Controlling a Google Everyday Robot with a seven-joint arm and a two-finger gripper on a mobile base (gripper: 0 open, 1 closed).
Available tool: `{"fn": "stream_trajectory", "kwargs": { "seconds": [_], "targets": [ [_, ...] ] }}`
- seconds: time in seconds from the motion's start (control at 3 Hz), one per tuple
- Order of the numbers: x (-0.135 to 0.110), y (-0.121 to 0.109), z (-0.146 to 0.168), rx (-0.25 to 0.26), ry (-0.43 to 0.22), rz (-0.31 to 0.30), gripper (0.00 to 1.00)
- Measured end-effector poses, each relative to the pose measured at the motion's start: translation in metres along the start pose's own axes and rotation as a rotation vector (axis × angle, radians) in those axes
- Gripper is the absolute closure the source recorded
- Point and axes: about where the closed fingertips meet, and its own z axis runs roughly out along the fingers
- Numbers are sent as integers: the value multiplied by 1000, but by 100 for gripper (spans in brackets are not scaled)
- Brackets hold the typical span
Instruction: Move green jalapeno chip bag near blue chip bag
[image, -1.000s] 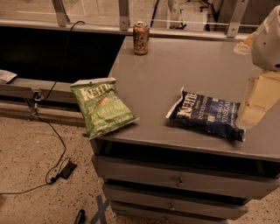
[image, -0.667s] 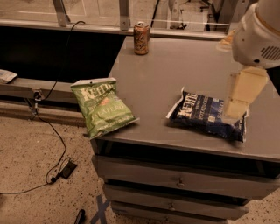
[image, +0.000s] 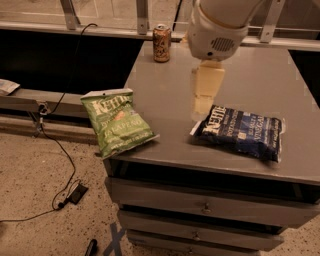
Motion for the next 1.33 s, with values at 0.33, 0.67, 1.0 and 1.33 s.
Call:
{"fn": "stream_trajectory", "kwargs": {
  "seconds": [0.33,0.67,1.0,1.33],
  "targets": [
    [-52,-14,30,-38,-25,-96,0],
    [-84,-19,64,-74,-30,-159,0],
    [-95,-21,96,-101,-28,-189,0],
    [-98,-17,123,-127,-14,-214,0]
  ]
}}
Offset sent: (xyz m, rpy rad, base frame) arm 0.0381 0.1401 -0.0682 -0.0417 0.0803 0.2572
